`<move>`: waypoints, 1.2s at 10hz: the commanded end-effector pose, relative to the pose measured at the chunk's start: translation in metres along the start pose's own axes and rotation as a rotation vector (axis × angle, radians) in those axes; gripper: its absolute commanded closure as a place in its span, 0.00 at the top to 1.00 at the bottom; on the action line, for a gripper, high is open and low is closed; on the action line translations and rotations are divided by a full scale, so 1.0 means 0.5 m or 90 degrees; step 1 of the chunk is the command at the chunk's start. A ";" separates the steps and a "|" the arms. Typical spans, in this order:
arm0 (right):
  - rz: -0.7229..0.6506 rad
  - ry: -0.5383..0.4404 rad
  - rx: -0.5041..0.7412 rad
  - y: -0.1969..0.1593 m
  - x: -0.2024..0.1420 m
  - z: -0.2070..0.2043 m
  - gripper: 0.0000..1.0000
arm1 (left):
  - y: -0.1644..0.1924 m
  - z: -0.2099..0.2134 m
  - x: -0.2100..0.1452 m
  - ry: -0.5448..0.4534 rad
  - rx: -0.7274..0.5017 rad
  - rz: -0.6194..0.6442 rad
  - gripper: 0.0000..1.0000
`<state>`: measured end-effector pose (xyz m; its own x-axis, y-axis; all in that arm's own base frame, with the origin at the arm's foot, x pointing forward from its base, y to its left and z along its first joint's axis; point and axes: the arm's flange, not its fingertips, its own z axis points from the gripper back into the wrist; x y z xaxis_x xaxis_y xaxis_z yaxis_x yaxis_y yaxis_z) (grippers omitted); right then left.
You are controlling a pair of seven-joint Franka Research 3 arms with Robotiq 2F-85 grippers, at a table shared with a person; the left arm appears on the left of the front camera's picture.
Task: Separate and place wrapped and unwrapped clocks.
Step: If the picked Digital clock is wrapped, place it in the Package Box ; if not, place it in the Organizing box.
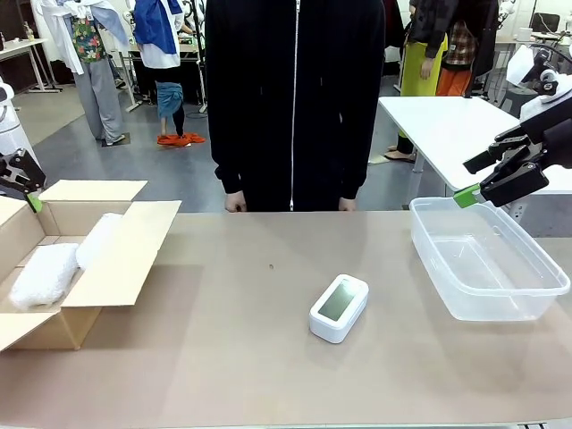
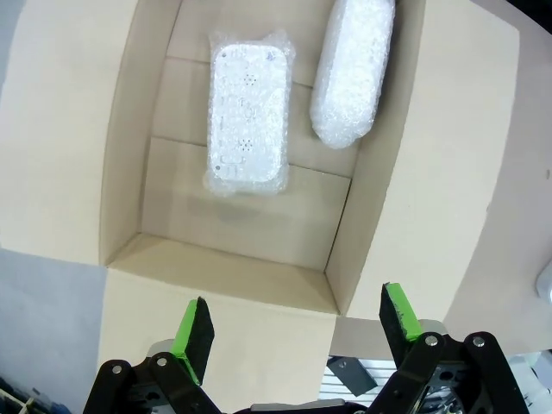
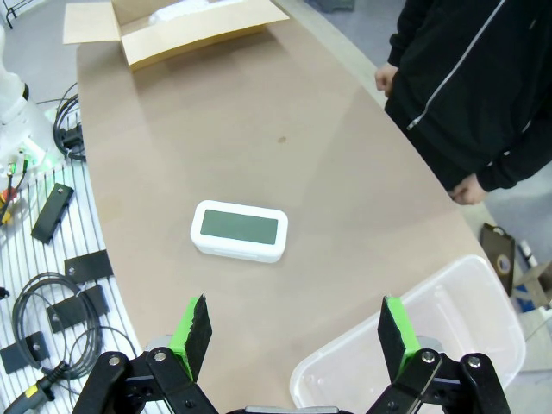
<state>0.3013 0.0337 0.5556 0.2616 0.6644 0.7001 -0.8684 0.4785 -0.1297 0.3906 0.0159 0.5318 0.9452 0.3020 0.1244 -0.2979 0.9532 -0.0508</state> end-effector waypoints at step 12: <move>0.001 -0.010 0.013 -0.003 -0.002 -0.004 1.00 | 0.000 0.006 -0.002 -0.005 -0.001 -0.001 1.00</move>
<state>0.3013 0.0337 0.5555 0.2616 0.6644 0.7001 -0.8684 0.4785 -0.1297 0.3891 0.0154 0.5345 0.9445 0.3012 0.1312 -0.2969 0.9535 -0.0520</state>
